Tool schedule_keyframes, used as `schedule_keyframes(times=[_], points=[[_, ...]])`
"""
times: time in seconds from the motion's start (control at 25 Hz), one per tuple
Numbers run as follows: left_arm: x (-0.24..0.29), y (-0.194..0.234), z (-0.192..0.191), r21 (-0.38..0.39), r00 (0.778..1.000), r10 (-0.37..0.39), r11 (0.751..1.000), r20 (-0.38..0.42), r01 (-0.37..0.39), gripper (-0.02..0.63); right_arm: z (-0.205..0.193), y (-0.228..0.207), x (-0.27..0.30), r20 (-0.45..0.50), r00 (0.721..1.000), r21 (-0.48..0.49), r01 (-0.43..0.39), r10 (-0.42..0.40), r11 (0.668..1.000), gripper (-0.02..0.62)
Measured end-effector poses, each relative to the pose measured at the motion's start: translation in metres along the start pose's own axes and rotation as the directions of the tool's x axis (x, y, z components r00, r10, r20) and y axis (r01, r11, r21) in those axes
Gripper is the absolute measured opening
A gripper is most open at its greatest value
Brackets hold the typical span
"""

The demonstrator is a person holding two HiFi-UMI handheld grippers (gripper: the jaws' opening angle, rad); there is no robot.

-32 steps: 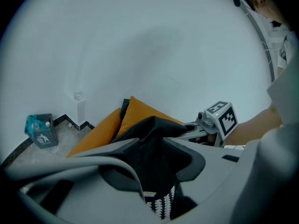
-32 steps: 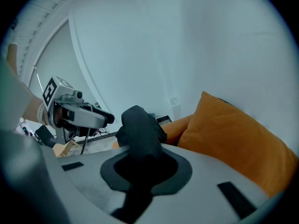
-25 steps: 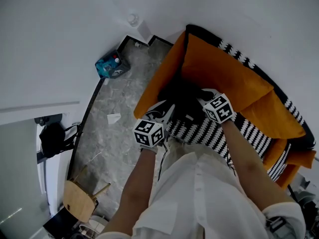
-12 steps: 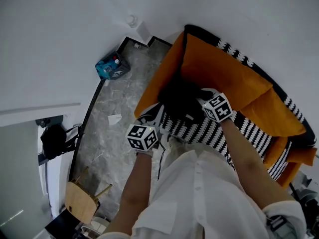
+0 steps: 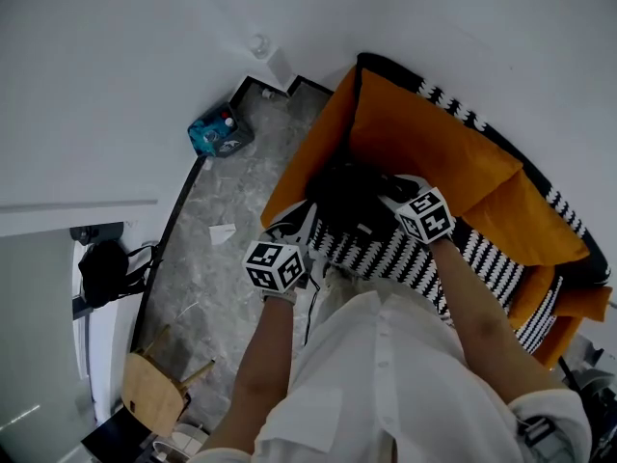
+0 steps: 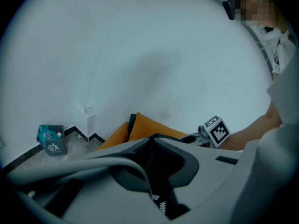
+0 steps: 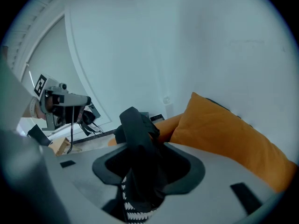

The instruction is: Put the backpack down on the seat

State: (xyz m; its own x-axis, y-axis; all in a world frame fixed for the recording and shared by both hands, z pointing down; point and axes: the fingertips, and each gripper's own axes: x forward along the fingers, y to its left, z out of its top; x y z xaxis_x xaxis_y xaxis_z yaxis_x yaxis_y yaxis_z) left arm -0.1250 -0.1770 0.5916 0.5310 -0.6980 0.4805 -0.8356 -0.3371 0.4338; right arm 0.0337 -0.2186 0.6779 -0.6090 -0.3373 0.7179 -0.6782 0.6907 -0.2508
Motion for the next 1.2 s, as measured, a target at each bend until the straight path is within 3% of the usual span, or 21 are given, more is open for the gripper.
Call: schedule_keyframes(times=[0.44, 0.64, 0.72, 1.04, 1.2], points=[[-0.036, -0.010, 0.013, -0.023, 0.996, 0.024, 0.999, 0.083, -0.023, 0.048, 0.017, 0.018, -0.064, 0.159, 0.987, 0.020, 0.022, -0.025, 1.000, 0.178], [-0.055, -0.019, 0.027, -0.008, 0.991, 0.022, 1.000, 0.129, -0.021, 0.048, 0.033, 0.035, -0.093, 0.256, 0.967, 0.031, 0.001, -0.008, 1.000, 0.056], [-0.062, -0.023, 0.031, 0.001, 0.990, 0.015, 1.000, 0.137, -0.016, 0.048, 0.039, 0.043, -0.104, 0.285, 0.958, 0.033, -0.018, 0.008, 0.999, 0.037], [-0.078, -0.039, 0.053, 0.024, 0.982, -0.020, 1.000, 0.189, 0.016, 0.044, 0.051, 0.054, -0.134, 0.318, 0.948, 0.044, -0.040, 0.024, 0.998, 0.020], [-0.079, -0.044, 0.062, 0.055, 0.978, -0.042, 0.998, 0.202, 0.032, 0.044, 0.055, 0.054, -0.144, 0.307, 0.952, 0.013, -0.006, 0.002, 1.000, 0.018]])
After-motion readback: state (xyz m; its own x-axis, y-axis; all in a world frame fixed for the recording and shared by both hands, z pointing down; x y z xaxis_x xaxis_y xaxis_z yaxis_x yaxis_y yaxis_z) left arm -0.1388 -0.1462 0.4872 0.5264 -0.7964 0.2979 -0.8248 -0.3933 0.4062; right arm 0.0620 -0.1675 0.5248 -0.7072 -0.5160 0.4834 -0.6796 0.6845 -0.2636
